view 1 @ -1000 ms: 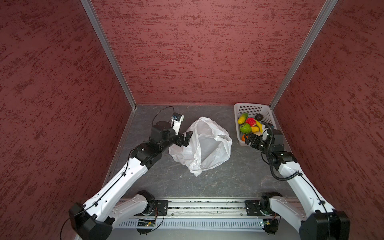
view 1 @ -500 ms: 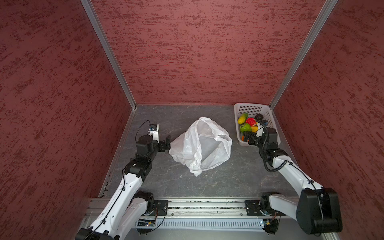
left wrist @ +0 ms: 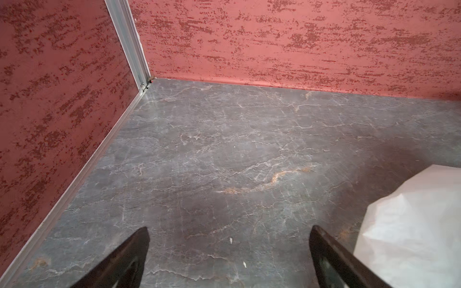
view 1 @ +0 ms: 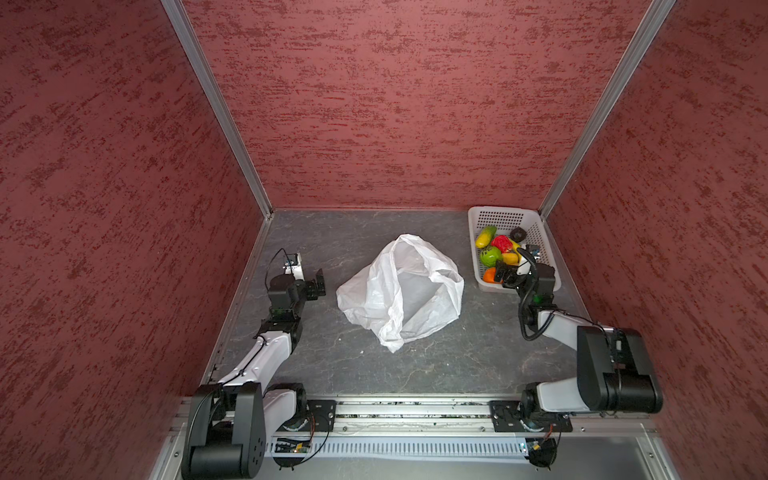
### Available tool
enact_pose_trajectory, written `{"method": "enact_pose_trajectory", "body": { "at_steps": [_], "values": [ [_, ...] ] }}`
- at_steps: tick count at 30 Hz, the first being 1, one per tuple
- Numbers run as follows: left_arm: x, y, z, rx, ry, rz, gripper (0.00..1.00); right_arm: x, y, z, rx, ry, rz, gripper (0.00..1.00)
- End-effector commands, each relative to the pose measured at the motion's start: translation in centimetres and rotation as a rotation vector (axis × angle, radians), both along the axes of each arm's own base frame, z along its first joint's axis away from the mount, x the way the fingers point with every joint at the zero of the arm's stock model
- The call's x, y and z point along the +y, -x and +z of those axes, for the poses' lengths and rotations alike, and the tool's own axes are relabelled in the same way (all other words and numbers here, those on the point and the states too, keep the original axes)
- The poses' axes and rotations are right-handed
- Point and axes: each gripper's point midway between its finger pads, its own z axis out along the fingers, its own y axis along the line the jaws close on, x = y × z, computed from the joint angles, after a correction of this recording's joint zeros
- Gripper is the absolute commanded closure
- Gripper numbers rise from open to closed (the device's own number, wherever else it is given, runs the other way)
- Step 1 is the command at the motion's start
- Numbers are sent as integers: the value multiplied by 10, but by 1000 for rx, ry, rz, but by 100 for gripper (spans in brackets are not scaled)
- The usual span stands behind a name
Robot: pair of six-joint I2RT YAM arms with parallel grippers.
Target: Untie the knot of the plastic bag and take out the fruit
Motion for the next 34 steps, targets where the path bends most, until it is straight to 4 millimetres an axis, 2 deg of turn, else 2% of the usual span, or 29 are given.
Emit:
{"method": "enact_pose_trajectory", "body": {
  "at_steps": [1, 4, 6, 9, 13, 18, 21, 34],
  "values": [
    [-7, -14, 30, -160, 28, -53, 0, 0, 1, 18, -130, 25, 18, 2],
    [-11, -24, 24, -154, 53, -70, 0, 0, 1, 7, -124, 23, 21, 2],
    [-10, -25, 12, -123, 56, -61, 0, 0, 3, 5, -131, 23, 20, 2],
    [-8, -21, 2, -151, 54, -47, 0, -3, 8, 4, -153, 24, 4, 1],
    [-6, -27, -10, -133, 49, -35, 0, -5, 16, 1, -183, 27, -16, 1],
    [-16, -33, -24, -114, 9, -54, 0, -6, 16, 1, -183, 26, -21, 1],
    [-22, -33, -26, -117, -16, -63, 0, -6, 16, 1, -185, 26, -21, 1],
    [-22, -35, -26, -116, -25, -53, 0, -5, 15, 1, -184, 27, -16, 1]
  ]
}}
